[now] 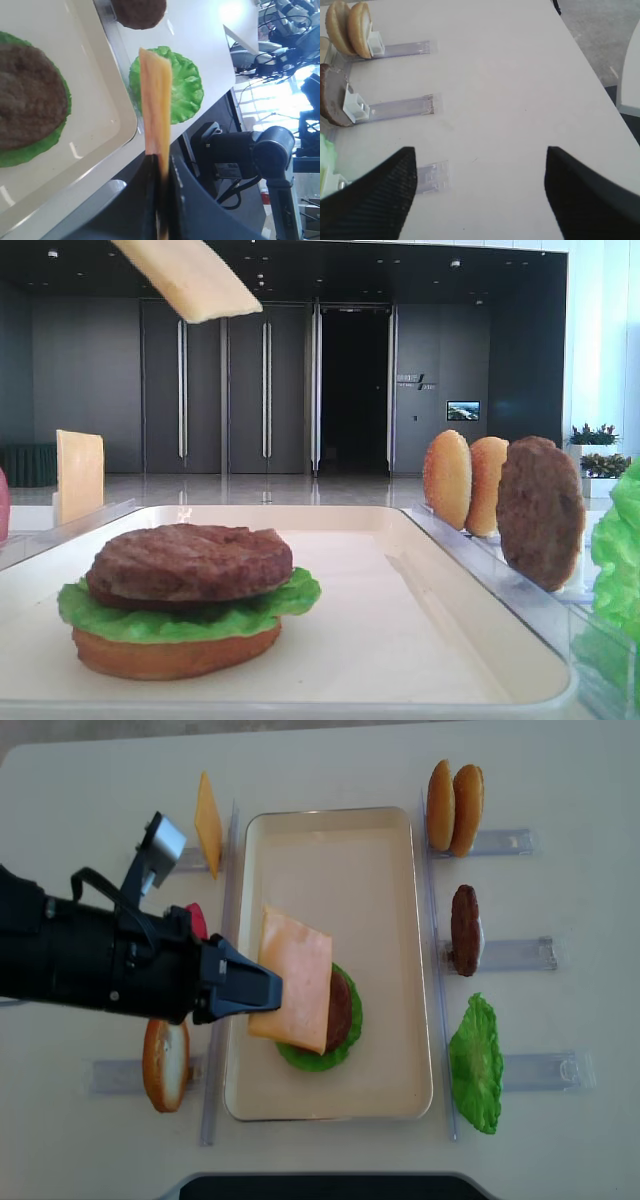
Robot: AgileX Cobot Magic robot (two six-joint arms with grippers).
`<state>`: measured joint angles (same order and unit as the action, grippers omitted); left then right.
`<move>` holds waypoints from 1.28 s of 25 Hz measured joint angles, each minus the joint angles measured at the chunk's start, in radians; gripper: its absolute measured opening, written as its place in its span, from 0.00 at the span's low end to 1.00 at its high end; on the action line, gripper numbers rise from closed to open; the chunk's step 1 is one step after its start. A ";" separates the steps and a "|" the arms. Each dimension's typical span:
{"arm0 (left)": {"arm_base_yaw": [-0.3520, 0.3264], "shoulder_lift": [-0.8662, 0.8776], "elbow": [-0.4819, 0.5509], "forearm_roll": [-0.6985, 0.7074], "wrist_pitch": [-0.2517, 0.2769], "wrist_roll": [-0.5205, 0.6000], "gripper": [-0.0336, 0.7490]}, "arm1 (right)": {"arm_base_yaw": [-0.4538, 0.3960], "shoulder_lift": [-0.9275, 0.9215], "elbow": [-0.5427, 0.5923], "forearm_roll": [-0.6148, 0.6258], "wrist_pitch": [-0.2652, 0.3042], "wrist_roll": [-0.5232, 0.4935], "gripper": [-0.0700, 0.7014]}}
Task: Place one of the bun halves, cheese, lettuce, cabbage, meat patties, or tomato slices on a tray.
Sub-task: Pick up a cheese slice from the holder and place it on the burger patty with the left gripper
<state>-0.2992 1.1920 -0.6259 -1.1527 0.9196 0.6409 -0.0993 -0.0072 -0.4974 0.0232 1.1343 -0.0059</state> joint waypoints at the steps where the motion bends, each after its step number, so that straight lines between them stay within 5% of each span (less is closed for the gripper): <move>1: 0.000 0.000 0.015 -0.031 -0.002 0.033 0.07 | 0.000 0.000 0.000 0.000 0.000 0.000 0.78; 11: 0.000 0.123 0.071 -0.251 -0.028 0.220 0.07 | 0.000 0.000 0.000 0.000 0.000 0.000 0.78; 16: 0.000 0.237 0.071 -0.382 0.005 0.349 0.07 | 0.000 0.000 0.000 0.000 0.000 0.000 0.78; 32: 0.000 0.378 0.071 -0.527 0.004 0.620 0.07 | 0.000 0.000 0.000 0.000 0.000 0.006 0.78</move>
<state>-0.2992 1.5697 -0.5552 -1.6800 0.9241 1.2612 -0.0993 -0.0072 -0.4974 0.0232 1.1343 0.0000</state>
